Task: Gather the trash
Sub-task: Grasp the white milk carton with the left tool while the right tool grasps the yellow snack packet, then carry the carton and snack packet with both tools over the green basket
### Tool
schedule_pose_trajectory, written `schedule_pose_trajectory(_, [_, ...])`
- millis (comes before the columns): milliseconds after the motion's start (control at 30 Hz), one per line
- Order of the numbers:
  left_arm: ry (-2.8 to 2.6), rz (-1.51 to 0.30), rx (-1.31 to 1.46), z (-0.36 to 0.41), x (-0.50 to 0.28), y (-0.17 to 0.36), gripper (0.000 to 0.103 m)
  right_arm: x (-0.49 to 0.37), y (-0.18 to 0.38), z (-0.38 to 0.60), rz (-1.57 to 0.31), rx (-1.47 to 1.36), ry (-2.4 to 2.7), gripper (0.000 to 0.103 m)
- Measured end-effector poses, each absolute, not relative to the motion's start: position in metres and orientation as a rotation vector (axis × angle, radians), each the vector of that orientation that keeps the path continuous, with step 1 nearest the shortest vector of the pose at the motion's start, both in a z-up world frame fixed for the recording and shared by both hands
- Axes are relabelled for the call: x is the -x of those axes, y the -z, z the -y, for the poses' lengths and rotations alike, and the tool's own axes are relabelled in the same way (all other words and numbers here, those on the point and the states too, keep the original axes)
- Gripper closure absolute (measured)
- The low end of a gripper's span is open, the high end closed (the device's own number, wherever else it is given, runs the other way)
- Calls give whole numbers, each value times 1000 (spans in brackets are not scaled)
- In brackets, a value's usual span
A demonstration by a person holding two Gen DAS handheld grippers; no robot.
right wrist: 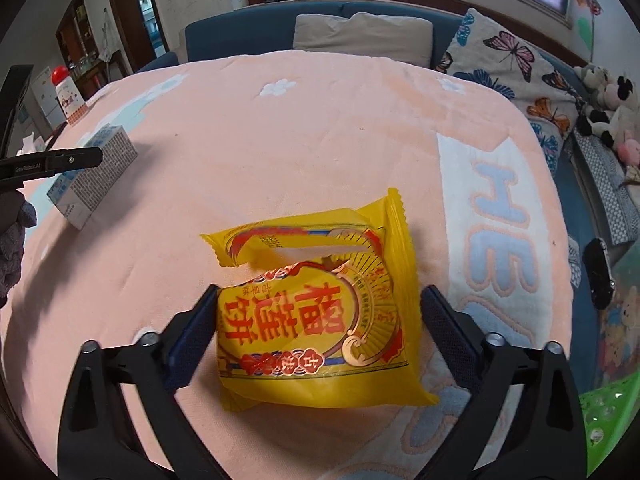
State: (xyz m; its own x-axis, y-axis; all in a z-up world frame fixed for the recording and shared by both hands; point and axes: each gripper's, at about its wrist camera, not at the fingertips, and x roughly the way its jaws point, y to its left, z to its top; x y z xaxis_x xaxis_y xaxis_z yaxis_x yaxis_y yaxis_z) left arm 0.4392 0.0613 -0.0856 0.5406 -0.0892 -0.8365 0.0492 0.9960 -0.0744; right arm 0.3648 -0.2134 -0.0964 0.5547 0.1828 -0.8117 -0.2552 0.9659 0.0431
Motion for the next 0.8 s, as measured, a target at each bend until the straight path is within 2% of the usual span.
schedule_pose_trajectory(67, [82, -1004, 51, -62, -441, 89, 13, -363, 96, 215, -943, 85, -249, 18])
schedule_pose_trajectory(133, [83, -1013, 52, -62, -442, 92, 18, -362, 95, 217, -941, 81, -242, 23])
schedule_pose_trajectory(267, [102, -1040, 76, -60, -443, 99, 38, -358, 91, 220, -937, 64, -241, 28])
schedule_pose_trajectory(800, [194, -944, 38, -29, -397, 62, 39, -310, 52, 230, -868, -3, -264, 35])
